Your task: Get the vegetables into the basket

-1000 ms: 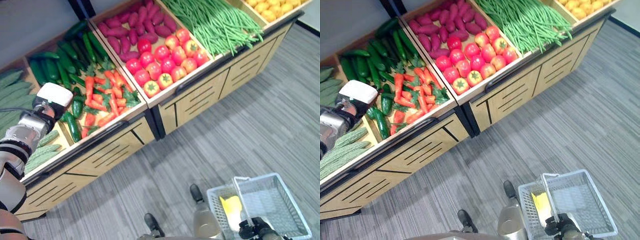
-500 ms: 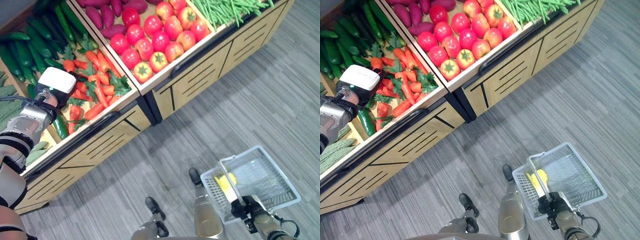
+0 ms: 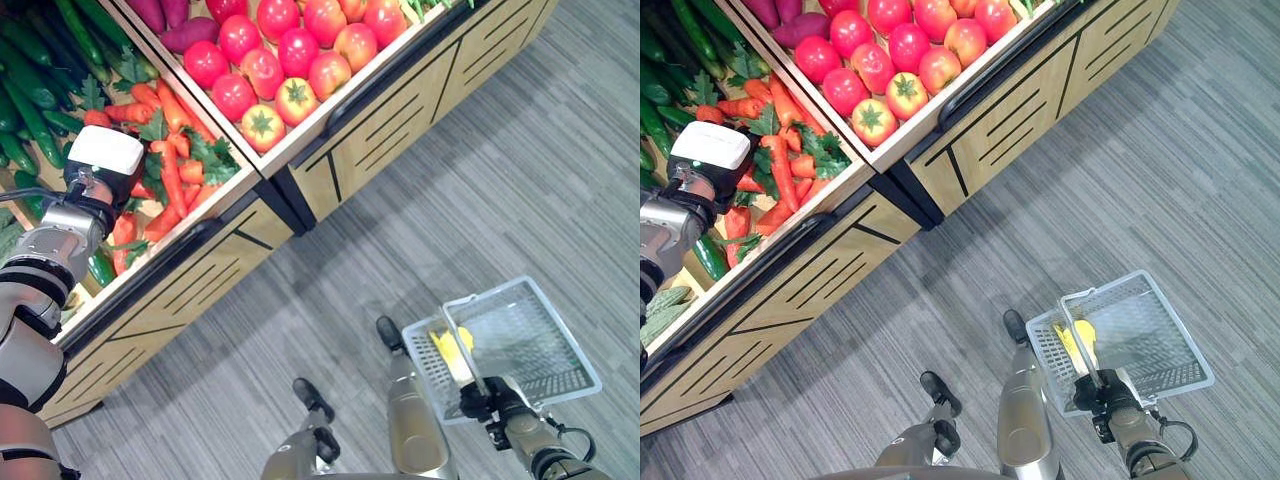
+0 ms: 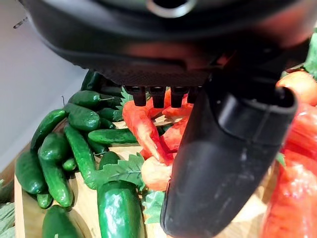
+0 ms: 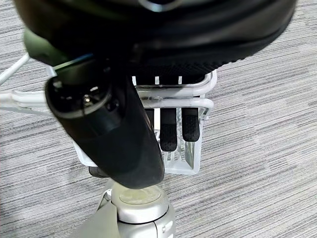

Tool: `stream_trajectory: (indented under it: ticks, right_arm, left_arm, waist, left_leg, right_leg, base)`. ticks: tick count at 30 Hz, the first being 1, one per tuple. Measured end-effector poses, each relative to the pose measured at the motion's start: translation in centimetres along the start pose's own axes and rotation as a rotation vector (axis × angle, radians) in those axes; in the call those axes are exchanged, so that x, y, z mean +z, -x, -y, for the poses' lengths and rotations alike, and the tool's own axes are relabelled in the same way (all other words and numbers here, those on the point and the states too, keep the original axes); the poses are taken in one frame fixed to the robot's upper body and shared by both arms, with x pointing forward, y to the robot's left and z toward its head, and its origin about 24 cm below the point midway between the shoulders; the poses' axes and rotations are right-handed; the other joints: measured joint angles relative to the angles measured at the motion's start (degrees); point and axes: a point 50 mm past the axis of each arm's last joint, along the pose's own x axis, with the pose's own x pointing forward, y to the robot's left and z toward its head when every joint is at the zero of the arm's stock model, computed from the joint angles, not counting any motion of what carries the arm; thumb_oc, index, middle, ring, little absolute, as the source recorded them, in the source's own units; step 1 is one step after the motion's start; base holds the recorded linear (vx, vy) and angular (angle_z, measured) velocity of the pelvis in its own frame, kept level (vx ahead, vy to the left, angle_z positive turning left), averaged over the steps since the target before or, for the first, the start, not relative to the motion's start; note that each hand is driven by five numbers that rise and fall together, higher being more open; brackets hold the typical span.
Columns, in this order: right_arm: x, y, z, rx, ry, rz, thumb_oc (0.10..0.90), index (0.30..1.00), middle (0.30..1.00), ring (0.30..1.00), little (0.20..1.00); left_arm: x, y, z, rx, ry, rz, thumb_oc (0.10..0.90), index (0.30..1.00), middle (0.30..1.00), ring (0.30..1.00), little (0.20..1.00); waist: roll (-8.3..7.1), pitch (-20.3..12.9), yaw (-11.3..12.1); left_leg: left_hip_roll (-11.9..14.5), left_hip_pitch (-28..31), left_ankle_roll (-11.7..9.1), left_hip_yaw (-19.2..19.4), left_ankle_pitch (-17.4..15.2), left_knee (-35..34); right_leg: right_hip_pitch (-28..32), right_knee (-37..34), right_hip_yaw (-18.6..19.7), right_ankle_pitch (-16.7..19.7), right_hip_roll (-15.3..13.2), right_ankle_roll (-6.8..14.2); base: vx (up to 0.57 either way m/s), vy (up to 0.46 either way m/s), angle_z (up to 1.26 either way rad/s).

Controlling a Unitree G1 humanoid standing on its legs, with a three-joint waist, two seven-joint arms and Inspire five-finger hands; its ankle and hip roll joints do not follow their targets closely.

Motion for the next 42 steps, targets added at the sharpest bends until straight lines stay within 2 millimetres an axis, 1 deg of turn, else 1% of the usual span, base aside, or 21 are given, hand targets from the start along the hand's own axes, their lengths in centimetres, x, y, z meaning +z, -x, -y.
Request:
stream_trajectory:
  ticks: [2, 3, 4, 5, 6, 8, 11, 14, 16, 19, 27, 35, 39, 42]
  right_arm:
    - [0.0, 0.0, 0.0, -0.001, -0.024, -0.002, 0.400, 0.300, 0.300, 0.300, 0.300]
    - [0.0, 0.0, 0.0, -0.001, -0.029, -0.002, 0.400, 0.300, 0.300, 0.300, 0.300]
    - [0.0, 0.0, 0.0, -0.001, -0.034, -0.003, 0.400, 0.300, 0.300, 0.300, 0.300]
    - [0.1, 0.0, 0.0, -0.001, -0.035, -0.003, 0.400, 0.300, 0.300, 0.300, 0.300]
    - [0.1, 0.0, 0.0, -0.001, -0.035, -0.003, 0.400, 0.300, 0.300, 0.300, 0.300]
    - [0.1, 0.0, 0.0, 0.001, -0.035, -0.003, 0.400, 0.300, 0.300, 0.300, 0.300]
    - [0.2, -0.1, 0.0, 0.001, -0.035, -0.003, 0.400, 0.300, 0.300, 0.300, 0.300]
    - [0.4, -0.1, 0.1, 0.000, -0.035, -0.002, 0.400, 0.300, 0.300, 0.300, 0.300]
    - [0.7, -0.2, 0.2, 0.000, -0.036, 0.004, 0.400, 0.300, 0.300, 0.300, 0.300]
    - [0.7, -0.2, 0.1, 0.002, -0.036, 0.005, 0.400, 0.300, 0.300, 0.300, 0.300]
    - [0.9, -0.2, 0.2, 0.005, -0.037, 0.011, 0.400, 0.300, 0.300, 0.300, 0.300]
    - [0.7, -0.2, 0.1, 0.012, -0.030, 0.004, 0.400, 0.300, 0.300, 0.300, 0.300]
    - [0.7, -0.2, -0.1, 0.021, -0.017, 0.003, 0.400, 0.300, 0.300, 0.300, 0.300]
    - [0.5, -0.1, -0.5, 0.038, 0.000, -0.003, 0.400, 0.300, 0.300, 0.300, 0.300]
  left_arm:
    - [0.3, -0.1, 0.1, -0.007, 0.016, 0.005, 0.900, 1.000, 1.000, 1.000, 1.000]
    - [0.5, -0.1, 0.1, -0.013, 0.020, 0.008, 0.663, 0.668, 0.668, 0.668, 0.668]
    - [0.6, -0.1, 0.2, -0.019, 0.030, 0.007, 0.586, 0.561, 0.561, 0.561, 0.561]
    - [0.6, -0.1, 0.3, -0.027, 0.034, 0.004, 0.465, 0.391, 0.391, 0.391, 0.391]
    - [0.6, -0.2, 0.3, -0.032, 0.042, 0.000, 0.453, 0.374, 0.374, 0.374, 0.374]
    - [0.2, -0.2, 0.5, -0.054, 0.084, -0.029, 0.400, 0.300, 0.300, 0.300, 0.300]
    - [-0.3, -0.2, 0.8, -0.080, 0.140, -0.067, 0.400, 0.300, 0.300, 0.300, 0.300]
    - [-0.8, -0.1, 0.8, -0.084, 0.153, -0.098, 0.400, 0.300, 0.300, 0.300, 0.300]
    - [-1.2, 0.0, 1.2, -0.113, 0.151, -0.112, 0.400, 0.300, 0.300, 0.300, 0.300]
    - [-1.1, 0.1, 1.7, -0.133, 0.150, -0.113, 0.400, 0.300, 0.300, 0.300, 0.300]
    - [-1.1, 0.1, 1.7, -0.129, 0.156, -0.118, 0.400, 0.300, 0.300, 0.300, 0.300]
    - [-1.5, 0.2, 1.8, -0.126, 0.177, -0.140, 0.400, 0.300, 0.300, 0.300, 0.300]
    - [-1.6, 0.2, 1.6, -0.109, 0.190, -0.147, 0.400, 0.300, 0.300, 0.300, 0.300]
    - [-1.8, 0.1, 1.5, -0.100, 0.198, -0.154, 0.400, 0.300, 0.300, 0.300, 0.300]
  waist:
    - [0.02, 0.0, 0.1]
    - [0.02, 0.0, 0.1]
    - [0.02, 0.0, 0.1]
    - [0.02, 0.0, 0.0]
    - [0.02, 0.0, 0.0]
    - [0.03, 0.0, -0.2]
    - [0.03, 0.0, -0.5]
    - [0.15, -0.1, -0.6]
    - [0.20, -0.1, -0.9]
    - [0.20, -0.1, -0.9]
    - [0.18, -0.2, -0.9]
    - [0.10, -0.3, -0.8]
    - [-0.27, -0.5, -0.5]
    - [-1.12, -0.9, -0.1]
  left_leg:
    - [0.0, -0.2, 0.0, 0.0, 0.0, 0.0]
    - [-0.1, -0.2, 0.0, 0.0, 0.0, 0.0]
    - [-0.1, -0.2, 0.0, 0.0, 0.0, 0.0]
    - [-0.1, -0.1, 0.0, 0.0, 0.0, 0.0]
    - [-0.1, -0.1, 0.0, 0.0, 0.0, 0.0]
    - [-0.1, -0.1, 0.0, 0.0, 0.0, 0.0]
    - [-0.2, 0.0, 0.0, 0.0, 0.2, 0.0]
    - [-0.4, 0.0, 0.3, 0.0, 0.7, 0.0]
    - [-0.4, 0.0, 0.4, 0.0, 0.8, 0.0]
    - [-0.3, -0.4, 0.4, -0.1, 0.8, 0.0]
    - [-0.2, -2.4, 0.4, -0.2, 0.8, 0.0]
    - [0.2, -2.8, 0.5, -0.2, 0.9, 0.0]
    - [0.2, -2.6, 0.5, -0.4, 0.9, 0.0]
    - [0.4, -2.3, 0.4, -0.9, 1.2, 0.0]
  right_leg:
    - [-0.1, 0.0, 0.0, 0.0, 0.0, 0.0]
    - [-0.1, 0.0, 0.0, 0.0, -0.1, 0.0]
    - [-0.1, 0.0, 0.0, 0.0, -0.1, 0.0]
    - [-0.1, 0.0, 0.0, 0.0, -0.1, 0.0]
    - [-0.1, 0.0, 0.1, 0.0, -0.1, 0.0]
    - [-0.1, 0.0, 0.1, 0.0, -0.1, 0.0]
    - [-0.1, 0.2, 0.1, 0.0, -0.2, 0.0]
    - [-0.1, 0.5, 0.1, 0.0, -0.4, 0.0]
    - [-0.2, 0.6, 0.1, 0.2, -0.4, 0.0]
    - [-0.7, 0.6, 0.1, 0.6, -0.3, 0.0]
    - [-3.3, 2.0, 0.3, 1.2, 0.0, 0.1]
    - [-4.2, 2.7, 0.5, 1.4, 0.5, 0.0]
    - [-4.0, 2.9, 0.5, 1.4, 0.5, 0.0]
    - [-3.4, 2.9, -0.1, 1.4, 0.6, 0.0]
  base:
    - [0.00, 0.000, 0.00]
    - [0.00, 0.000, 0.00]
    - [0.00, 0.000, 0.00]
    - [0.00, 0.000, 0.00]
    - [0.00, 0.000, 0.00]
    - [0.00, 0.000, 0.00]
    - [0.00, 0.000, 0.00]
    - [-0.01, 0.008, 0.02]
    - [0.00, 0.000, 0.00]
    - [0.00, 0.000, 0.00]
    - [0.00, -0.001, 0.00]
    - [0.00, 0.000, 0.00]
    - [0.00, 0.000, 0.00]
    - [0.00, -0.012, 0.06]
